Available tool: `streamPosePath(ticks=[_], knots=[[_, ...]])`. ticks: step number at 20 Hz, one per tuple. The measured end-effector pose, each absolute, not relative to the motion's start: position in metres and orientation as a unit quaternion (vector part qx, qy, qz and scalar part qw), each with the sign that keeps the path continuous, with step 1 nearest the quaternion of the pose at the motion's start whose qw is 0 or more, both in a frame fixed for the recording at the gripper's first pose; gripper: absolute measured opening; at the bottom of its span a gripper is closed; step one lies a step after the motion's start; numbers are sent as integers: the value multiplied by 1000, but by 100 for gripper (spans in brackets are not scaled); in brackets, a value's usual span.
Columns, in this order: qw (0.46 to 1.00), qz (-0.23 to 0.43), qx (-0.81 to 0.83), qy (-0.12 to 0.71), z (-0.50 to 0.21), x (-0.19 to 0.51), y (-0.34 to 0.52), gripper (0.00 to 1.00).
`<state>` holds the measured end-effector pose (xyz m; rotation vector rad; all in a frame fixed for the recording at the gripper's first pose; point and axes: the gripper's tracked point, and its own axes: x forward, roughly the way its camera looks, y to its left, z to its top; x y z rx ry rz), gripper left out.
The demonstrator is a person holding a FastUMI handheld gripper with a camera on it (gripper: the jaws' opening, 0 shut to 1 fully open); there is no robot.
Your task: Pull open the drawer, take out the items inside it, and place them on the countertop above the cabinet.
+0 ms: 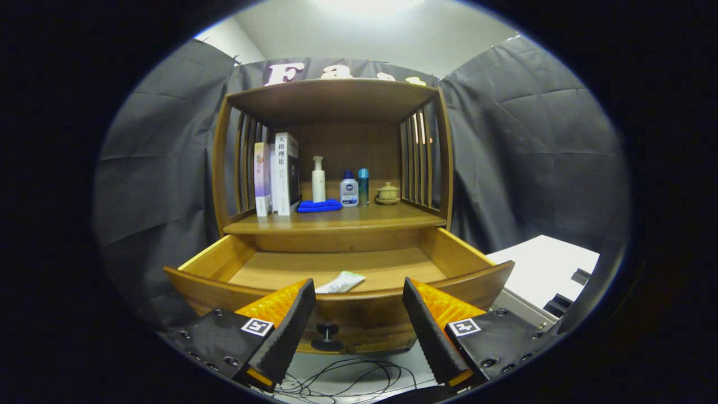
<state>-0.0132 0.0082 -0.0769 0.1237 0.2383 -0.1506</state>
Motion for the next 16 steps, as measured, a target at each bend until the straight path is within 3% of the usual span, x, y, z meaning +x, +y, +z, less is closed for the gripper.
streamPosePath(ticks=[6, 16], knots=[[980, -118, 81, 140, -40, 31, 10, 97], [932, -185, 134, 280, -72, 101, 8, 97]])
